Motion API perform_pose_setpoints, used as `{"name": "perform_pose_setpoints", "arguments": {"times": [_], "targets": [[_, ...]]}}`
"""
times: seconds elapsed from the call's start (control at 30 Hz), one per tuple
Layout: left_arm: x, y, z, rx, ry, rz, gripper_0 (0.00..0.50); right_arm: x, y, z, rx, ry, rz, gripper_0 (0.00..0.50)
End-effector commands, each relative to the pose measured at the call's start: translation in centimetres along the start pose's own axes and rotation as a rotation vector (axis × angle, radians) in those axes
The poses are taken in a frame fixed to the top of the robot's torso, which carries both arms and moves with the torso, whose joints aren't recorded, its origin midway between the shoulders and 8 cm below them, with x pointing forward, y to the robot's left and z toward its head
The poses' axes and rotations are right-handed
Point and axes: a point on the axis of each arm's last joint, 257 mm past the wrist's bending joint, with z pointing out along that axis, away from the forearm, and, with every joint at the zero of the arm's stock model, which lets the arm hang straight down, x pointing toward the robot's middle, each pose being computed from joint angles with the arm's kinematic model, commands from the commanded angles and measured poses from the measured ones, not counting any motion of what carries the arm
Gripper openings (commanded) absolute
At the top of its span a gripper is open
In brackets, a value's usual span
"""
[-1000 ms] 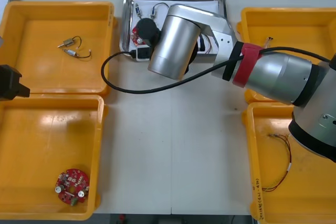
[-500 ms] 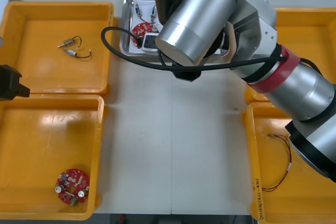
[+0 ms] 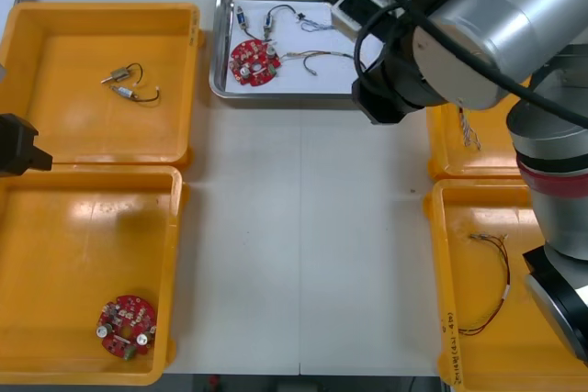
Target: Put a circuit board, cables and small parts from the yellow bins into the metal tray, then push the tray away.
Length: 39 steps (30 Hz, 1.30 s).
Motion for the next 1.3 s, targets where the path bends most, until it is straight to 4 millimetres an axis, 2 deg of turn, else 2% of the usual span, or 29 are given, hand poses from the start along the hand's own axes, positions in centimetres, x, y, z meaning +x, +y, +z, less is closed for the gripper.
{"name": "perform_pose_setpoints", "arguments": {"times": [0.03, 0.33, 0.43, 0.63, 0.83, 0.87, 1.03, 1.3], "targets": [[-0.1, 1.3, -1.0, -0.039, -0.022, 0.053, 0.500, 3.0, -3.6, -1.6, 0.052, -0.019, 0.124, 0.500], [-0.1, 1.3, -1.0, -0.039, -0.022, 0.053, 0.500, 10.1, -8.1, -2.6, 0.085, 0.030, 0.286, 0.500], [-0.1, 1.3, -1.0, -0.039, -0.022, 0.053, 0.500, 11.7, -9.2, -2.9, 0.083, 0.038, 0.333, 0.500], [-0.1, 1.3, -1.0, -0.039, -0.022, 0.053, 0.500, 16.4, -11.6, -3.6, 0.109, 0.082, 0.440, 0.500], [-0.1, 1.3, -1.0, -0.039, -0.022, 0.053, 0.500, 19.8, -12.5, -4.4, 0.096, 0.101, 0.525, 0.500], [-0.1, 1.3, -1.0, -0.039, -0.022, 0.053, 0.500, 21.2, -12.9, -4.6, 0.105, 0.117, 0.550, 0.500], [-0.1, 1.3, -1.0, -0.039, -0.022, 0.053, 0.500, 24.3, -13.3, -4.9, 0.127, 0.166, 0.593, 0.500], [-0.1, 1.3, -1.0, -0.039, -0.022, 0.053, 0.500, 27.6, -13.8, -5.7, 0.150, 0.208, 0.648, 0.500]]}}
